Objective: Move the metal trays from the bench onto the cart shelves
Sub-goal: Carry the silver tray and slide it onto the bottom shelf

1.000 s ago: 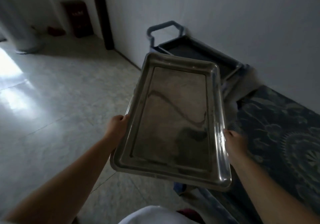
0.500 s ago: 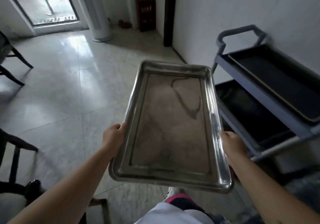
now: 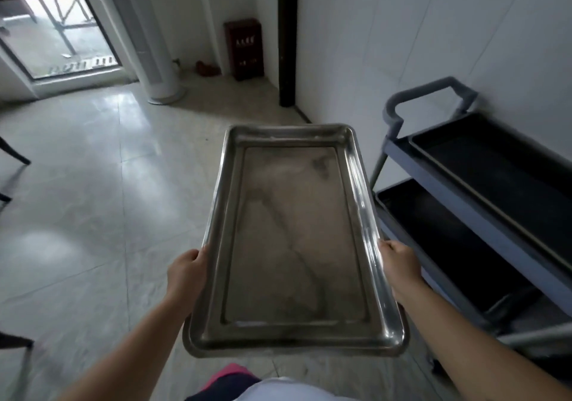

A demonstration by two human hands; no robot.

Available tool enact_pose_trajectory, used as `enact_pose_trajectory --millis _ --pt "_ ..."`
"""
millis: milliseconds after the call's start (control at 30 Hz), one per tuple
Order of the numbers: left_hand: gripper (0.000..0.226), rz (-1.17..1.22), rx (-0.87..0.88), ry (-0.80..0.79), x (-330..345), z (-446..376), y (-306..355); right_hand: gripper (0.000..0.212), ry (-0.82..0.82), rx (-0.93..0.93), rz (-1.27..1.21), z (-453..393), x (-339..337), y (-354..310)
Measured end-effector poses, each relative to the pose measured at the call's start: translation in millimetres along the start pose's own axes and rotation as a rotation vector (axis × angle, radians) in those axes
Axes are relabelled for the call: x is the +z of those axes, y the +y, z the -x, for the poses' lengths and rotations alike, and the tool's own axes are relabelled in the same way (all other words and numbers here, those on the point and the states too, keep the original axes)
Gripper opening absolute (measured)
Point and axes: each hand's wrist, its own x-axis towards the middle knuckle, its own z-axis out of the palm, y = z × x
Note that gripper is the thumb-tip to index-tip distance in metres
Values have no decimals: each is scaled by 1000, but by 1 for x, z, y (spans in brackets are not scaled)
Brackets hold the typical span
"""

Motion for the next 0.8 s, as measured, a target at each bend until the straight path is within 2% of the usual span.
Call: enact_pose_trajectory --millis 233,467,667,800 --pt "57 -57 108 -160 33 -117 35 36 181 108 -51 -18 34 -14" --pt "54 -131 262 -447 44 -210 89 42 446 249 -159 24 73 -30" --pt "54 -217 367 -670 75 -230 112 30 644 454 -234 78 90 -11" --pt "53 -281 448 -767 101 -209 121 35 750 515 -235 118 85 7"
